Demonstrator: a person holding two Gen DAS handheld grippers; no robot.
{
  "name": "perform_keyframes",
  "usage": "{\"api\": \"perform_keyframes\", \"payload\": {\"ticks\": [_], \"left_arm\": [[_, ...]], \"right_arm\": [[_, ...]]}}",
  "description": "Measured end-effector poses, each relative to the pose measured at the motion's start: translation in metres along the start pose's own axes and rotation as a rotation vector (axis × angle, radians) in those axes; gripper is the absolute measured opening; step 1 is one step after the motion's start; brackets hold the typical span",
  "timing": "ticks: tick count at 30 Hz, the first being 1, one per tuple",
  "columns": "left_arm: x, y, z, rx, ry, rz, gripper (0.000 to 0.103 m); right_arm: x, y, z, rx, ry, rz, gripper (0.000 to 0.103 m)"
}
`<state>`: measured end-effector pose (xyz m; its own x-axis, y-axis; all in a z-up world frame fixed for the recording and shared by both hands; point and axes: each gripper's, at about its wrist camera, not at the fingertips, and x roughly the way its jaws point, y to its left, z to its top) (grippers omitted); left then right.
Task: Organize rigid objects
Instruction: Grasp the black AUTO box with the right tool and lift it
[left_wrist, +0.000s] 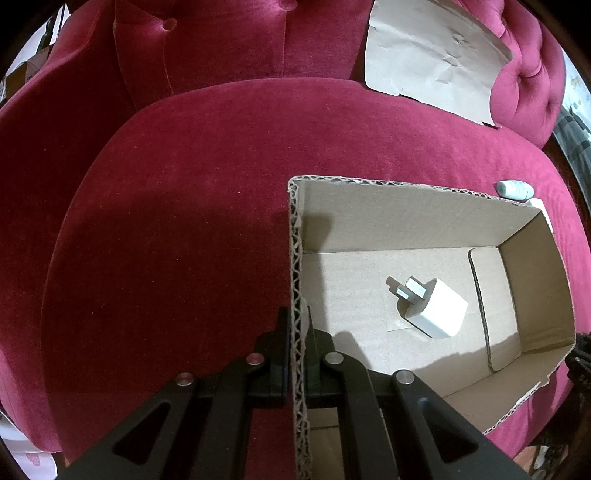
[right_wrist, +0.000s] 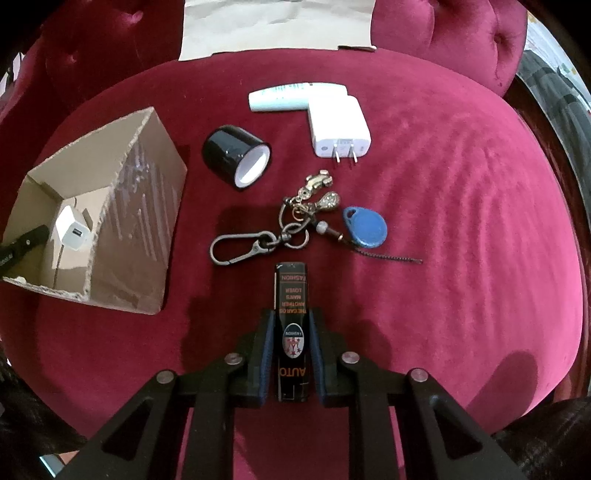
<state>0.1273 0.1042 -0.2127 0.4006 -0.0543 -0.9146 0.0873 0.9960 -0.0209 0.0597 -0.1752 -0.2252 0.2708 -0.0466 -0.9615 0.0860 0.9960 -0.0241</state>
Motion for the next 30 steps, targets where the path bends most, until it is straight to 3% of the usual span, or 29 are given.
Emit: {"api": "perform_keyframes", "payload": {"ticks": [17,30], "left_arm": [[0.001,0.001,0.001,-0.004,0.003,-0.003,0.004],[0.001,0.0,0.0,-0.012,0.003,-0.001,0.003]], "right_arm": [[-0.047,-0.005,0.014,0.023,-0.049,0.01,0.019],[-0.081,0.019,0.028,-0.022,-0.103,0.029,0.019]]}}
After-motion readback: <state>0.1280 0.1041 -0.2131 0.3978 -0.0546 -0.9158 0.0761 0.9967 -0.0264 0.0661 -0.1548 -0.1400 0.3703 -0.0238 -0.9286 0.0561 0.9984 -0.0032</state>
